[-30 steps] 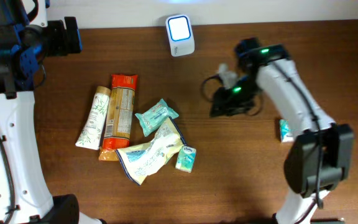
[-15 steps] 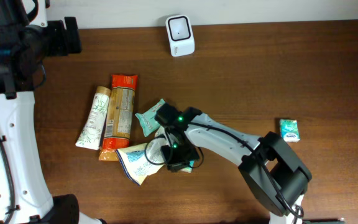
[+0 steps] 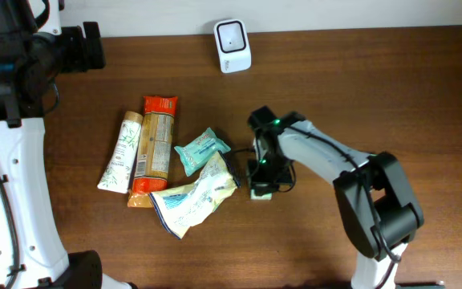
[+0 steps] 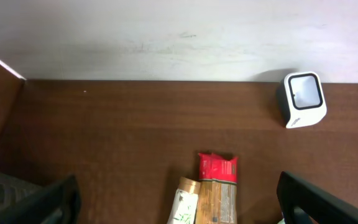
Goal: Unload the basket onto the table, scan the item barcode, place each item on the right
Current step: 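Move the right gripper to the second small teal box and grasp it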
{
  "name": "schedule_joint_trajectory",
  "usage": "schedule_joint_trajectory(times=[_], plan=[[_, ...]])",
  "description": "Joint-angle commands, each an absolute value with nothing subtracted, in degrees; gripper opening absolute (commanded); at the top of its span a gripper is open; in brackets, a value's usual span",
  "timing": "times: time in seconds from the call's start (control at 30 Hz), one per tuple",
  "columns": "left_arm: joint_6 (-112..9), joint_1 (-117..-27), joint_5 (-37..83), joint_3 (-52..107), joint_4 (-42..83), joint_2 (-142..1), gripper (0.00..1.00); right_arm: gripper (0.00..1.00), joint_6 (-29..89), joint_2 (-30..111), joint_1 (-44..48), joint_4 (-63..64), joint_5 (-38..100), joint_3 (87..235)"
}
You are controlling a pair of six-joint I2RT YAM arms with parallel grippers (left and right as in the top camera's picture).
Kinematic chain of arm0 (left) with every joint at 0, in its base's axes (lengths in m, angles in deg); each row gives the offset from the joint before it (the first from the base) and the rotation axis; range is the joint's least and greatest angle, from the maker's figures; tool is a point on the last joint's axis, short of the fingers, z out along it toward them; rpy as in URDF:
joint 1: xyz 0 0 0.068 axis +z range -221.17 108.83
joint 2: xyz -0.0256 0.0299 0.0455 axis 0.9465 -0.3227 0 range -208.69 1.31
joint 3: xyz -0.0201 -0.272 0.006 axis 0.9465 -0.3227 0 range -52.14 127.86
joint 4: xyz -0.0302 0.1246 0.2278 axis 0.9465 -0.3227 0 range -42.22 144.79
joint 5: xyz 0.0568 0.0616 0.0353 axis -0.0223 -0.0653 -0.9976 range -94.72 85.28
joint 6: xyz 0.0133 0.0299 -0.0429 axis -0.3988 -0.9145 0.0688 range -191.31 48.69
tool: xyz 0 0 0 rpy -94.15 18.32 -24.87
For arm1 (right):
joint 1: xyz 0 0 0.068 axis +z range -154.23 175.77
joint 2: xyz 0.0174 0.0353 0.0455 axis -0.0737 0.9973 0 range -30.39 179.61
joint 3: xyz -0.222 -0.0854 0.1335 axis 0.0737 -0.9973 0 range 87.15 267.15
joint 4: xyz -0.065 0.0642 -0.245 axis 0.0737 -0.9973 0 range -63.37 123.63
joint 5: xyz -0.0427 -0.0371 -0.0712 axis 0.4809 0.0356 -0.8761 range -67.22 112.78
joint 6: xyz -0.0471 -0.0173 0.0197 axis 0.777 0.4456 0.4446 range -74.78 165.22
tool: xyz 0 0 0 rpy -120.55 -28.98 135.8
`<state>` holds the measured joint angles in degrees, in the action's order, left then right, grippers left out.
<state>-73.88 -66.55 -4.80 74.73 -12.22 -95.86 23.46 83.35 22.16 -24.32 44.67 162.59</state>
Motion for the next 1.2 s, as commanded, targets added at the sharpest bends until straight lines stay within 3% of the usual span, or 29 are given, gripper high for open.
schedule_joint_trajectory(times=[0.0,0.3,0.4,0.53,0.67,0.73,0.93,0.97,1.0,1.03,1.17], plan=[[-74.58,-66.5,-5.15,75.43,-12.22,-95.42,0.99,0.05,31.7,83.52,16.98,-24.19,43.03,162.31],[-74.58,-66.5,-5.15,75.43,-12.22,-95.42,0.99,0.32,40.66,83.46,5.31,-28.13,48.43,170.66],[-74.58,-66.5,-5.15,75.43,-12.22,-95.42,0.99,0.49,44.95,83.46,5.03,-32.32,47.33,176.36],[-74.58,-66.5,-5.17,75.43,-12.22,-95.42,0.99,0.67,50.54,83.59,5.01,-30.03,38.13,172.28],[-74.58,-66.5,-5.15,75.43,-12.22,-95.42,0.99,0.72,52.97,83.74,5.01,-24.37,38.85,166.86],[-74.58,-66.5,-5.15,75.43,-12.22,-95.42,0.99,0.7,53.06,84.35,5.03,-23.49,40.14,165.5],[-74.58,-66.5,-5.15,75.43,-12.22,-95.42,0.99,0.47,53.97,84.44,5.03,-19.58,41.67,160.41],[-74.58,-66.5,-5.15,75.43,-12.22,-95.42,0.99,0.41,53.84,84.44,5.01,-19.19,41.76,159.64],[-74.58,-66.5,-5.15,75.43,-12.22,-95.42,0.99,0.15,53.78,84.44,5.01,-19.06,42.02,159.05],[-74.58,-66.5,-5.15,75.43,-12.22,-95.42,0.99,0.04,53.25,84.44,5.03,-19.08,42.35,158.92],[-74.58,-66.5,-5.15,75.43,-12.22,-95.42,0.99,0.04,53.23,84.0,5.01,-22.95,58.0,162.66]])
